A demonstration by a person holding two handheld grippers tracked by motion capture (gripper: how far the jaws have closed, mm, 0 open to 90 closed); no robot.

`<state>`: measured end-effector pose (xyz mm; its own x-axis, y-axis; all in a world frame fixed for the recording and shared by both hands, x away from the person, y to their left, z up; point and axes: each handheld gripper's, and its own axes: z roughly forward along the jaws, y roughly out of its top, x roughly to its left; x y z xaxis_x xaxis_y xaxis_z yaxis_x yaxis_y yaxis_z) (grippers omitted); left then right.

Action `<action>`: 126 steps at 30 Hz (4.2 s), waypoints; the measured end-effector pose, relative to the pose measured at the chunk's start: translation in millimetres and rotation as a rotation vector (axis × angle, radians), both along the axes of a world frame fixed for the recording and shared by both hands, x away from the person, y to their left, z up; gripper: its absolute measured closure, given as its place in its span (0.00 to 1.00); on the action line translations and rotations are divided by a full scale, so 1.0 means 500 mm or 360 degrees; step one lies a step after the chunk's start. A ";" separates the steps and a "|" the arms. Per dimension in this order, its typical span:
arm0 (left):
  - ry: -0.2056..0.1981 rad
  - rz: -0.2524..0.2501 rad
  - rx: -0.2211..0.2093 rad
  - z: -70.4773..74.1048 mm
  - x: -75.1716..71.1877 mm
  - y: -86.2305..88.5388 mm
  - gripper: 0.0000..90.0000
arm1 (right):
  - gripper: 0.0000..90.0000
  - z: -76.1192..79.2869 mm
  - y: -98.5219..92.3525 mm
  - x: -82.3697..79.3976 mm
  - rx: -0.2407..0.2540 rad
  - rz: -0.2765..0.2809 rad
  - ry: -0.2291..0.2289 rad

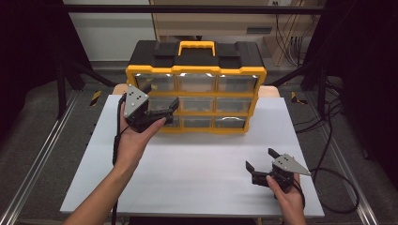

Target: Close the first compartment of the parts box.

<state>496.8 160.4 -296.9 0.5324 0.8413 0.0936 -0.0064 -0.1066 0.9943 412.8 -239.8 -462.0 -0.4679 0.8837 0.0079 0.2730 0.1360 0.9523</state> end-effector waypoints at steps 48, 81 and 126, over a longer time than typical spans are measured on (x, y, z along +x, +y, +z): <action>0.0068 0.0038 -0.0091 -0.097 -0.074 0.099 0.01 | 0.04 -0.001 0.010 -0.003 -0.0026 0.0021 -0.0005; 0.0145 0.0091 -0.0142 -0.221 -0.112 0.159 0.01 | 0.04 -0.003 0.014 -0.004 -0.0049 0.0034 -0.0001; 0.0141 0.0087 -0.0109 -0.267 -0.220 0.260 0.01 | 0.04 -0.003 0.011 -0.006 -0.0063 0.0034 -0.0008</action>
